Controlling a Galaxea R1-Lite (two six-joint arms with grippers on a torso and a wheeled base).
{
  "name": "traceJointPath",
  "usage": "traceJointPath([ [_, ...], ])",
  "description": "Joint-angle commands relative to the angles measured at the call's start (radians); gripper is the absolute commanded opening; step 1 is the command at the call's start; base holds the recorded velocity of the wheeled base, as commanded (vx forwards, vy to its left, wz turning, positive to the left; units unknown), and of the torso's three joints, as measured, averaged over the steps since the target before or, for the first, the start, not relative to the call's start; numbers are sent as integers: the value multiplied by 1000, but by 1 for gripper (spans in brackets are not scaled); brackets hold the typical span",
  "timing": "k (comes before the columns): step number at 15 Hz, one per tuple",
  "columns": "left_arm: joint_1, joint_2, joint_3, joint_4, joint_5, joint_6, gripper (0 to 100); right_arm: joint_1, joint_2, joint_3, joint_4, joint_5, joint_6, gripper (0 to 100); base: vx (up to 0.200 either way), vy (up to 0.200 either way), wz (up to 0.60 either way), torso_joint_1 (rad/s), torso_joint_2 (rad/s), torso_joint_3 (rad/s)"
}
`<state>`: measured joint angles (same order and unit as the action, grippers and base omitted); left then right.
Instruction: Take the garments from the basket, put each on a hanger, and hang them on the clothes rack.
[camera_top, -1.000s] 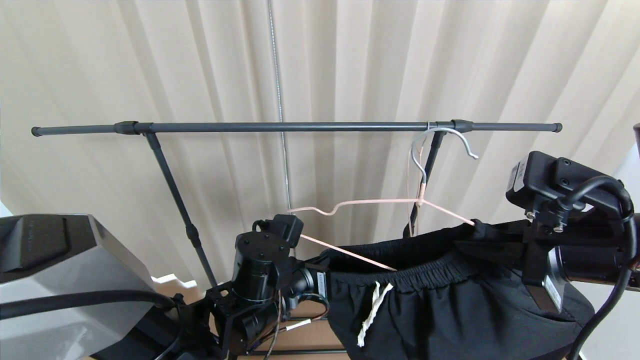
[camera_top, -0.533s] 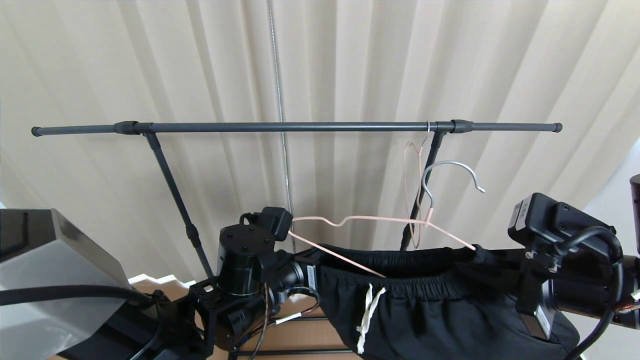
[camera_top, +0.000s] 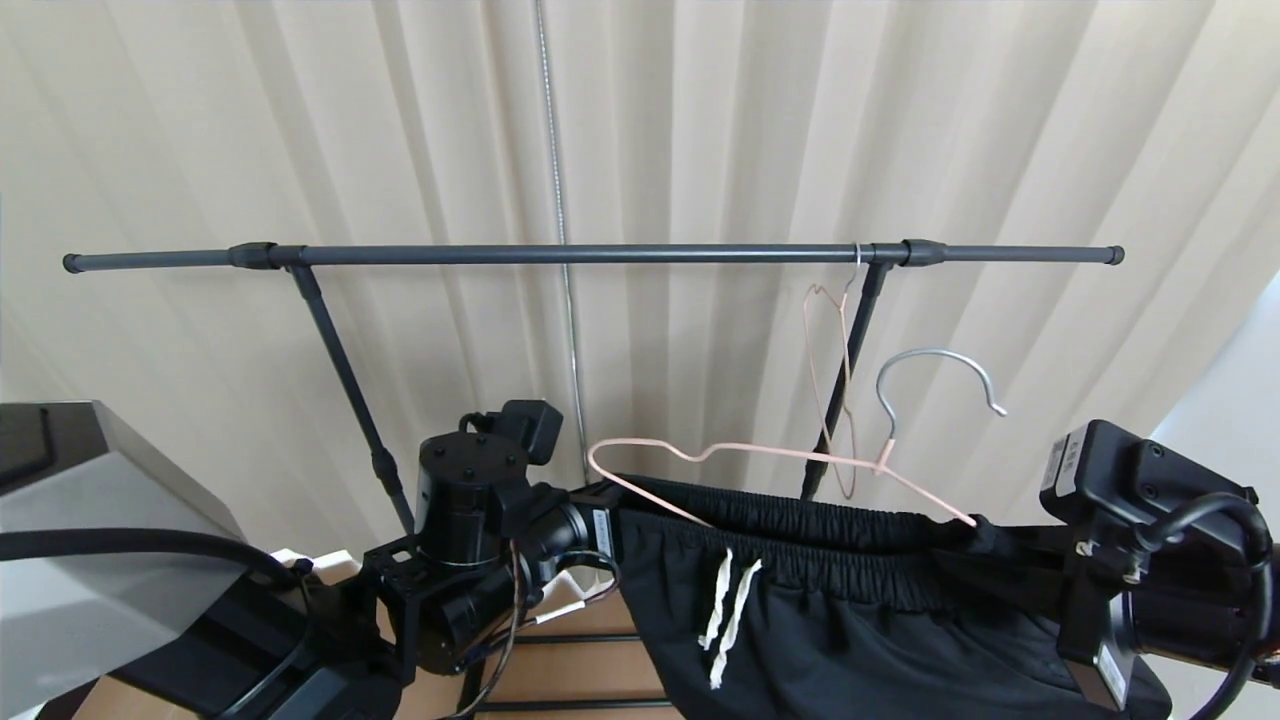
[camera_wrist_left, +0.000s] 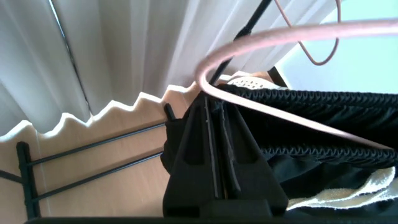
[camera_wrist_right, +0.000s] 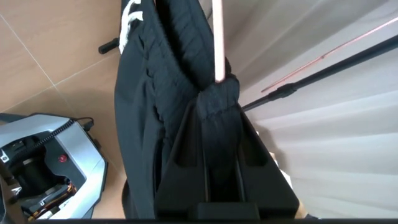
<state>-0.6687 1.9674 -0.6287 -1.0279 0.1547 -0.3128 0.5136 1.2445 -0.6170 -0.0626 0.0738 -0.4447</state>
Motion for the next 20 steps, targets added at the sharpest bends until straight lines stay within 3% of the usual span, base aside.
traceJointPath([
  [1,14,1,1,0,2,0,0,-15,-3,8,0,-2,-6,0,0,0,0,0,0,0],
  [4,43,-2,-3,0,2,35,0,-52,-5,30,0,3,-103,0,0,0,0,0,0,0],
  [8,44,-39,-26,8,2,83,0,-52,7,57,0,1,-161,0,0,0,0,0,0,0],
  [13,43,-39,-42,9,2,147,0,-52,96,65,-3,-2,-166,0,0,0,0,0,0,0],
  [20,81,-59,-120,178,3,233,0,-110,159,63,-6,-3,-207,0,0,0,0,0,0,0],
])
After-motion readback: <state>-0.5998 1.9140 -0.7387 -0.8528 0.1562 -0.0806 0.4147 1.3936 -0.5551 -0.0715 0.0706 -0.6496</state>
